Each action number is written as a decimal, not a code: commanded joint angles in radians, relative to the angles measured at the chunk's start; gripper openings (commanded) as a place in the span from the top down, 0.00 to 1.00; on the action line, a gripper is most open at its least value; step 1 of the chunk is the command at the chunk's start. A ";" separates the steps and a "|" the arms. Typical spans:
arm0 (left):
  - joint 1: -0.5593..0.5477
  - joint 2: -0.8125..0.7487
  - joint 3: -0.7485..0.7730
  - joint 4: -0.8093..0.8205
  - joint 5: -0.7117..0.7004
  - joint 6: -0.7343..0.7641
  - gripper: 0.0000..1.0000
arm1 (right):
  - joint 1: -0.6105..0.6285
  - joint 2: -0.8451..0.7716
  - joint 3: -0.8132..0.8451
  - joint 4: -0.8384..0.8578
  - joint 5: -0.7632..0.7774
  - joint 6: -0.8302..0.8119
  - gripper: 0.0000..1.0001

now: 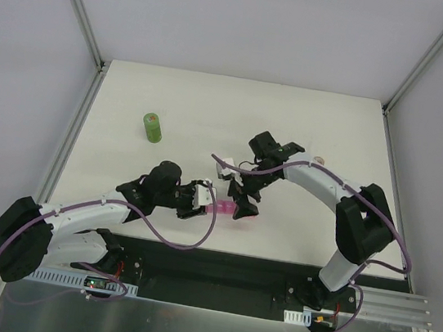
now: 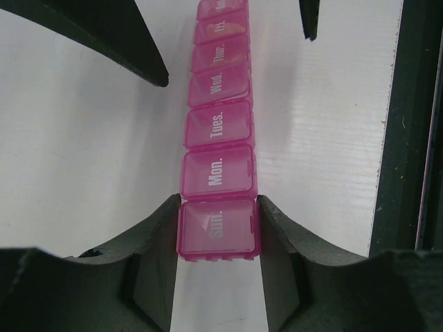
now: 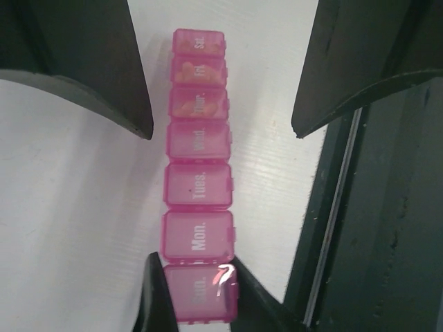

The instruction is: Sort the pills into containers

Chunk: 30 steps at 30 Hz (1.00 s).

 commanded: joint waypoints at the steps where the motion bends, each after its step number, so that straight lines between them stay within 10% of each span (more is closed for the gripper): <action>1: -0.001 -0.008 0.050 0.020 0.018 -0.046 1.00 | 0.008 -0.068 -0.055 0.228 0.030 0.101 0.16; 30: 0.002 0.009 0.069 -0.012 0.033 -0.063 1.00 | -0.041 -0.099 -0.064 0.285 0.102 0.147 0.32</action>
